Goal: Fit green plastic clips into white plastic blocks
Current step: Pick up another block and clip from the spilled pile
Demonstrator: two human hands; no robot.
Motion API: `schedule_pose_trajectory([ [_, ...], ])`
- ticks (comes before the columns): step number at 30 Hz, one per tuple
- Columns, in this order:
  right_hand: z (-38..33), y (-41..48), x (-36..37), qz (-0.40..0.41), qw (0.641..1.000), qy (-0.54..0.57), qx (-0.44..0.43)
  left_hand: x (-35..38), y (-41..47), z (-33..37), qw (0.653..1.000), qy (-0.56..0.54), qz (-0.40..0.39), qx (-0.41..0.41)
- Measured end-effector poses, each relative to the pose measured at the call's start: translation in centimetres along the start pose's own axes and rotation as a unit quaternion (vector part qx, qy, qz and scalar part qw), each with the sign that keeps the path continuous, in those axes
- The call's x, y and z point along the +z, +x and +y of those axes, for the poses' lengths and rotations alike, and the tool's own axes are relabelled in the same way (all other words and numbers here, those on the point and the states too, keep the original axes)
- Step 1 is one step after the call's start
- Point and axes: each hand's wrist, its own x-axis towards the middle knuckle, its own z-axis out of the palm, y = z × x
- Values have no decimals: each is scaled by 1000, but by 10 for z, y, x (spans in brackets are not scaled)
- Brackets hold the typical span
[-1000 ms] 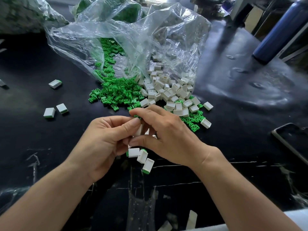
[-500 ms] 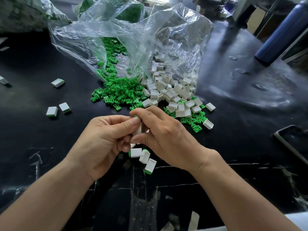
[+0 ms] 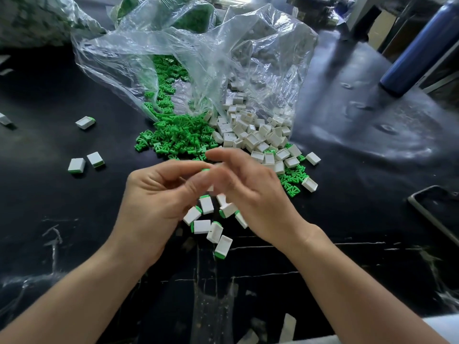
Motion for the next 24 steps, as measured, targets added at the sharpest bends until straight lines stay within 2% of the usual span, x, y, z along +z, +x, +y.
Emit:
schedule_pose_trajectory([
  [2,-2,1,-3,-21,993,87,79,0,-1,-1,997,50,-24,54],
  [4,-5,1,-7,-77,971,172,145,-1,-1,-2,992,93,-36,75],
  [6,-6,1,-11,-119,956,207,170,-1,-1,-4,987,129,-34,88],
  [11,-4,-1,-14,-166,933,254,193,3,-2,-1,979,179,-21,100],
  [15,-3,1,-17,-171,911,319,199,0,-2,2,996,90,-15,17],
  [24,-3,0,-15,-179,908,329,187,-7,1,2,996,83,-26,-23],
])
